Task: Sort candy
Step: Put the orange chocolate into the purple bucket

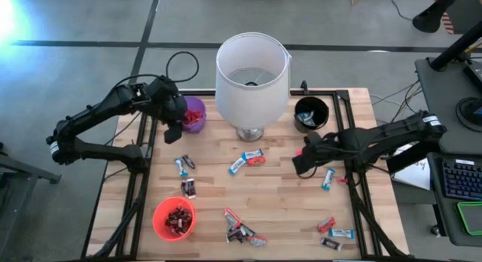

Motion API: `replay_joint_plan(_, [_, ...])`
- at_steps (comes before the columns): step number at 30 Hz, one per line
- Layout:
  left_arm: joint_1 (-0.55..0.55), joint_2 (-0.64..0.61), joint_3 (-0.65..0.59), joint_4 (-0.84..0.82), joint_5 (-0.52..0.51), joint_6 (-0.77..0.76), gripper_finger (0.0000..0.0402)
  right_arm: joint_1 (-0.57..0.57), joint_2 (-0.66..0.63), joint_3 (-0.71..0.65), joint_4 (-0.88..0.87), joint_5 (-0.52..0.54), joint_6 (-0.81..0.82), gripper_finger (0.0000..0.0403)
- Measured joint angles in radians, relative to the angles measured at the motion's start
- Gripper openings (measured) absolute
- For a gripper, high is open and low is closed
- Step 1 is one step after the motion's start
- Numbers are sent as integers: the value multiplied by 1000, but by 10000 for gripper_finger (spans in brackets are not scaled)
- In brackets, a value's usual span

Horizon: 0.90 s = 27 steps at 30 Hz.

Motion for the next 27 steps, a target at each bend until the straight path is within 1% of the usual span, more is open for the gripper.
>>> replay_joint_plan(4, [-2, -1, 0, 0, 80, -20, 172, 55, 108, 101, 4, 50, -25, 22])
replay_joint_plan(7, [-6, -2, 0, 0, 161, -24, 171, 81, 197, 189, 3, 78, -44, 22])
replay_joint_plan(9, [-11, -3, 0, -2, 215, -26, 171, 89, 257, 255, 5, 80, -76, 22])
replay_joint_plan(12, [-29, -6, 0, -18, 264, -28, 171, 95, 349, 358, 5, 83, -122, 22])
replay_joint_plan(16, [-67, -19, 0, -63, 282, -28, 171, 101, 453, 490, 4, 127, -163, 22])
replay_joint_plan(19, [-103, -35, 0, -86, 282, -28, 171, 105, 517, 582, 4, 136, -190, 22])
replay_joint_plan(27, [-195, -91, -1, -75, 283, -73, 170, 107, 656, 775, 4, 152, -258, 22])
